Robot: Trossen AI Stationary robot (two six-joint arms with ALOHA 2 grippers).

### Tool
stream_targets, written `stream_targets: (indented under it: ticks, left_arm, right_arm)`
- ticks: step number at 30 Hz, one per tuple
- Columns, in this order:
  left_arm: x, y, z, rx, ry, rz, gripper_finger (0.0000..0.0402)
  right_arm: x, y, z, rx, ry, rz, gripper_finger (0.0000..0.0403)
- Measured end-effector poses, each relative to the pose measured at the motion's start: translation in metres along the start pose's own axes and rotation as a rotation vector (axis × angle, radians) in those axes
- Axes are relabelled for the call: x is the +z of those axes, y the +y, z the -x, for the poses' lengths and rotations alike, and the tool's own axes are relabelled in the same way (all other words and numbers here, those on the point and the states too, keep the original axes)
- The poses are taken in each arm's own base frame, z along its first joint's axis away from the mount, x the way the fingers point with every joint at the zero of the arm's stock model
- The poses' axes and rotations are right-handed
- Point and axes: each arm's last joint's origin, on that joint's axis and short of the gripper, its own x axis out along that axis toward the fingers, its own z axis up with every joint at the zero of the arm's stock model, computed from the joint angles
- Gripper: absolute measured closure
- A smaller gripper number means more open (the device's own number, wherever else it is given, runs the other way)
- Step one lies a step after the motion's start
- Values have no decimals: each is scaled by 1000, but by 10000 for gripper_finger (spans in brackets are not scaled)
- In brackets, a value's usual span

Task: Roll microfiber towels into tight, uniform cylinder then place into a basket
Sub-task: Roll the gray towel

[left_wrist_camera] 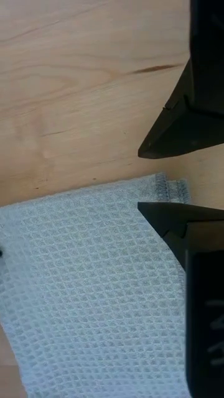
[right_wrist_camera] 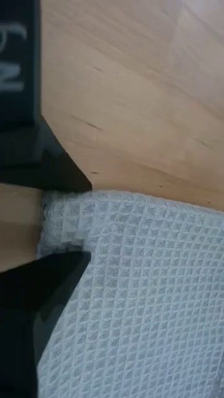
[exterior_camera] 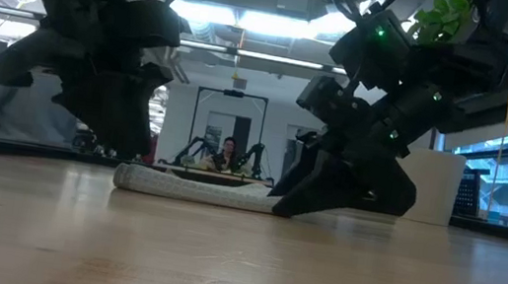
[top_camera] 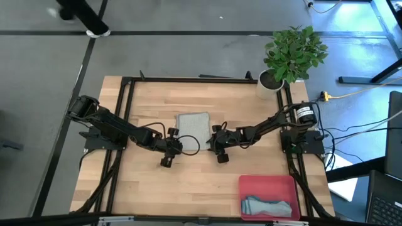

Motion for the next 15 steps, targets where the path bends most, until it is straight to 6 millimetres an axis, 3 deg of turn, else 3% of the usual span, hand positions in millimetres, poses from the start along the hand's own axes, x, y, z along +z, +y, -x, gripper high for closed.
stream_targets:
  ticks: [10, 15]
  left_arm:
    - [0, 0, 0, 0, 0, 0, 286]
    - [0, 0, 0, 0, 0, 2, 286]
  right_arm:
    - [0, -1, -1, -14, -11, 1, 384]
    - [0, -1, -1, -17, -10, 0, 376]
